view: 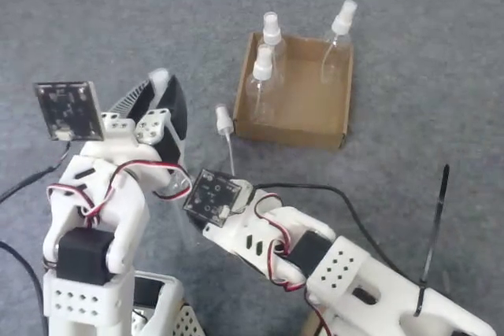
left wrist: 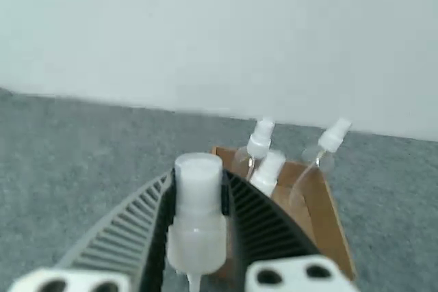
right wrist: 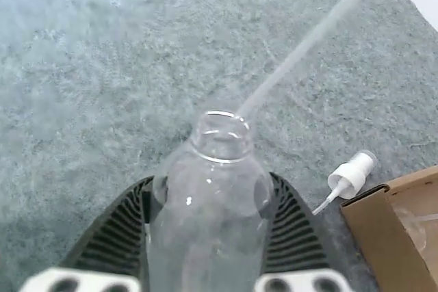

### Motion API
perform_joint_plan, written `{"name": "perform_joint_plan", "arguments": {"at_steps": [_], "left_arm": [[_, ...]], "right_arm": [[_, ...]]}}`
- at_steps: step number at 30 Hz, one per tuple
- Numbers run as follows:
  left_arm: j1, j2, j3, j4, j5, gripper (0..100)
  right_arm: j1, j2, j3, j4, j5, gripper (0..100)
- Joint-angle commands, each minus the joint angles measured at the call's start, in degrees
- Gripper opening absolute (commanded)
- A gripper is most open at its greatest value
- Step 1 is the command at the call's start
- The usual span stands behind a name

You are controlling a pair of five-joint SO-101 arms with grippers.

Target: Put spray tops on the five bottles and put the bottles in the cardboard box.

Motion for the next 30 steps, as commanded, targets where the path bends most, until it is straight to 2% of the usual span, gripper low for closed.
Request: {"name": "perform_joint_plan", "arguments": {"at_steps": [1, 6, 13, 16, 19, 22, 26, 30], "left_arm": [[-0.1, -1.1, 0.0, 0.3, 0.8, 1], [0.4, -1.1, 0.4, 3.2, 0.5, 1], [2.4, -1.1, 3.9, 3.7, -0.1, 1], [5.5, -1.2, 4.7, 3.8, -5.1, 6], [5.4, -1.2, 4.4, 4.3, -6.2, 15], [3.6, -1.9, 3.4, 7.0, -6.4, 21], [0.0, -8.4, 3.2, 8.6, -6.9, 21], [-3.5, -19.3, 5.5, 9.5, -12.0, 21]], "right_arm": [[2.6, -2.6, -0.8, -1.5, -6.9, 0.6], [4.4, -2.7, -0.6, -4.1, -13.0, 0.6], [4.3, -2.7, -0.6, -4.7, -13.5, 0.6], [4.3, -2.7, -0.5, -4.4, -13.5, 0.6], [4.3, -2.7, -0.5, -4.4, -13.5, 0.6], [4.3, -2.7, -0.5, -4.3, -13.5, 0.6], [4.3, -2.7, -0.5, -4.2, -13.4, 0.6], [4.3, -2.7, -0.4, -4.2, -13.4, 0.6]]}}
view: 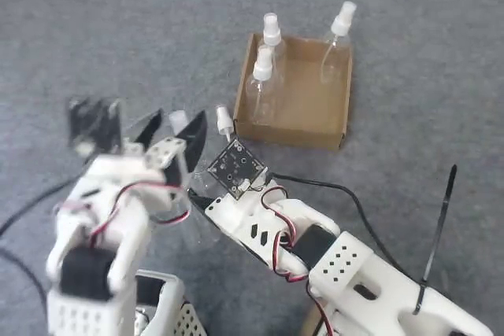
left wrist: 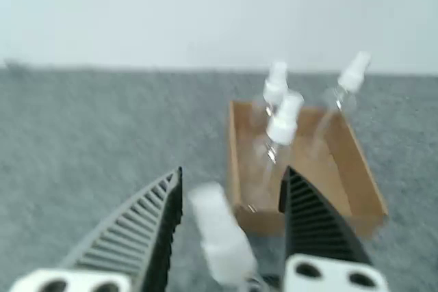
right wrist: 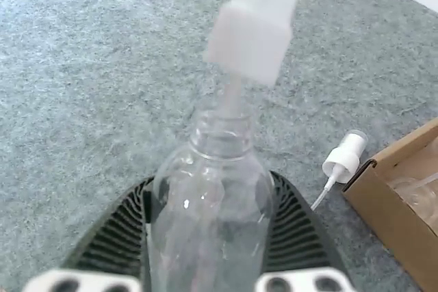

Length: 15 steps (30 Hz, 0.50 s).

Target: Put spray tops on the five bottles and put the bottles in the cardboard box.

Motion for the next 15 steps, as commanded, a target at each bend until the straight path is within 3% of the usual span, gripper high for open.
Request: {"name": "perform_joint_plan", "arguments": {"at_steps": [1, 8, 15], "left_arm": [[-2.3, -10.4, 1.4, 0.6, -4.7, 21], [-6.4, -27.7, 13.2, 0.3, -6.6, 22], [-14.8, -26.8, 21.6, 0.1, -6.7, 22]], "right_arm": [[0.8, -2.7, -0.4, -0.7, -0.4, 0.6], [0.9, -2.7, 0.6, -1.2, -0.4, 0.6], [1.5, -2.9, 0.6, -1.0, -0.3, 0.6]]}}
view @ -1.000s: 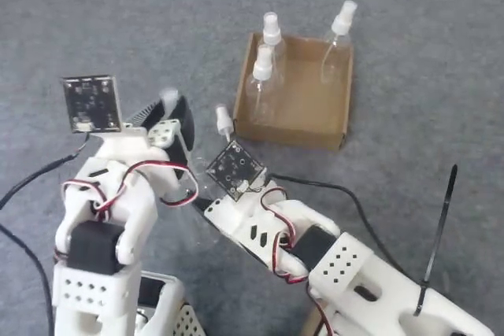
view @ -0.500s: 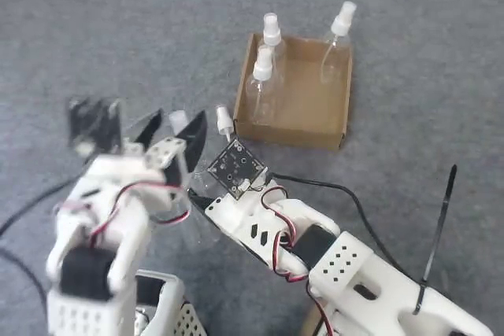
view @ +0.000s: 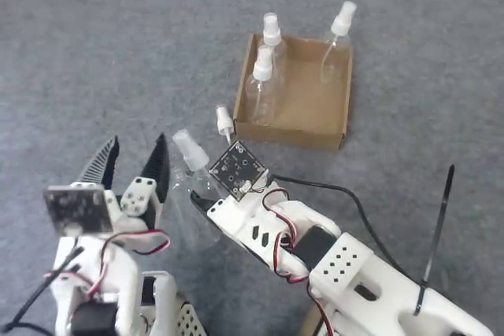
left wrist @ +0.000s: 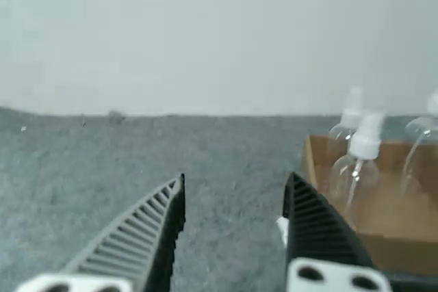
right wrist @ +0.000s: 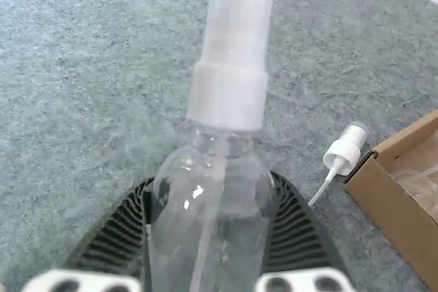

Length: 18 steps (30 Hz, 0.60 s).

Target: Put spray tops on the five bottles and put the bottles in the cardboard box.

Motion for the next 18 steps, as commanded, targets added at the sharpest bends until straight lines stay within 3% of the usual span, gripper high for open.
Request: {"name": "perform_joint_plan", "arguments": {"at_steps": [1, 7, 13, 18], "left_arm": [[-3.3, -0.5, 3.6, -0.3, -0.6, 22], [-3.8, -0.5, 14.5, -1.6, -0.6, 22], [-4.2, 0.0, 31.3, -18.0, -0.4, 22], [-4.0, -0.5, 30.8, -19.3, -0.5, 22]], "right_arm": [[1.9, -3.2, -0.7, -0.7, -0.3, 0.6], [5.4, -12.1, 1.8, 0.7, -0.3, 0.6], [5.7, -19.4, 4.6, 2.6, -0.3, 0.6], [5.7, -21.1, 5.0, 3.6, -0.3, 0.6]]}}
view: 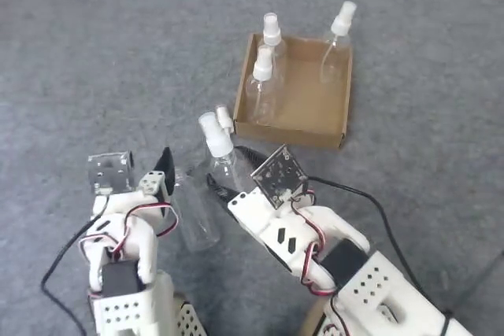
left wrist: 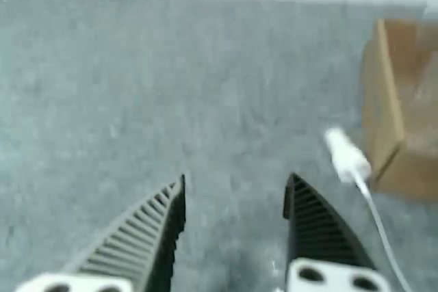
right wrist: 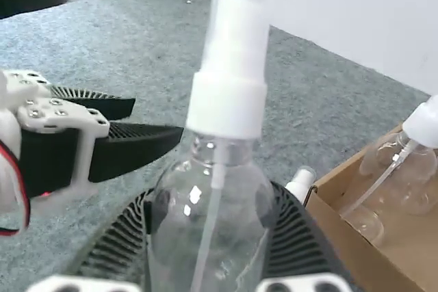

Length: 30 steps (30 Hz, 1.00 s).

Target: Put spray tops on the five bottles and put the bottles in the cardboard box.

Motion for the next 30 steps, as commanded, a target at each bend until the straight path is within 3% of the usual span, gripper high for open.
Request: {"name": "perform_joint_plan", "arguments": {"at_steps": [1, 4, 8, 11, 30], "left_arm": [[-0.2, -0.5, -0.4, -1.8, -0.4, 22], [0.0, -0.5, -0.4, 4.8, -0.4, 22], [-0.1, -0.8, -0.5, 24.5, -0.6, 22], [0.0, -0.7, -0.5, 21.1, -0.3, 22], [-0.1, -0.9, -0.4, 23.8, -0.3, 22]], "right_arm": [[0.7, -2.5, -0.6, 0.8, -0.3, 0.6], [0.7, -2.5, -0.5, 1.1, -0.3, 0.6], [0.7, -2.5, -0.5, 1.1, -0.3, 0.6], [0.7, -2.5, -0.5, 1.1, -0.3, 0.6], [0.7, -2.7, 0.1, 1.0, -0.3, 0.6]]}}
